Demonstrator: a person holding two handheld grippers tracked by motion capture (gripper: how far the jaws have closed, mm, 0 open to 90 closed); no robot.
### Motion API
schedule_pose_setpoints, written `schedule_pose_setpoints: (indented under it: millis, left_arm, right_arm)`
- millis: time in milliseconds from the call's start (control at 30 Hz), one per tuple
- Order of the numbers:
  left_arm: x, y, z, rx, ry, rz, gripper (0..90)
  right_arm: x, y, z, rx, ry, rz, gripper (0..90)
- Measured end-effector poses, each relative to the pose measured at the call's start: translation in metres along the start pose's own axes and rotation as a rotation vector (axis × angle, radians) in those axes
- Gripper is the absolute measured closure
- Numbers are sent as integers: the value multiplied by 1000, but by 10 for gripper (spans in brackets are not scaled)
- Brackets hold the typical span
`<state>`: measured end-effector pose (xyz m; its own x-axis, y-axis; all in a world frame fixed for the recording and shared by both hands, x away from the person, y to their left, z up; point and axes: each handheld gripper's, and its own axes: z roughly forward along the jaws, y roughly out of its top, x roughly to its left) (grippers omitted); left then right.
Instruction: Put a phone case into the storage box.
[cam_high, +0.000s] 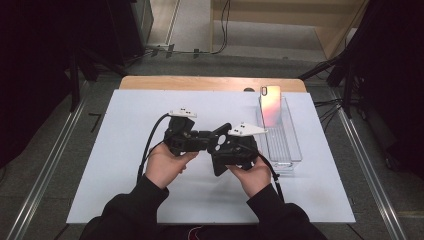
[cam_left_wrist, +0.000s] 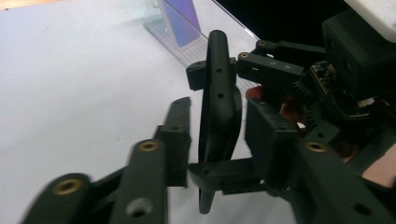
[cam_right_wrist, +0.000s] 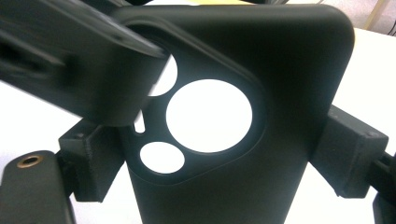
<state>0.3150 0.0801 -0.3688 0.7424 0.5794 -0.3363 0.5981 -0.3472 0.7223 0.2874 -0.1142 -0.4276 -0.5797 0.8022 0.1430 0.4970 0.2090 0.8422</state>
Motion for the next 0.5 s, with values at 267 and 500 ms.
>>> schedule_pose_setpoints:
  millis: [267,500]
  left_arm:
    - [1,3,-16,-43,0,32,429]
    - [8,1,-26,-50,-30,61,353]
  right_arm:
    - [-8,-1,-5,5,0,20,117]
    - [-19,-1,-13,-6,27,40,117]
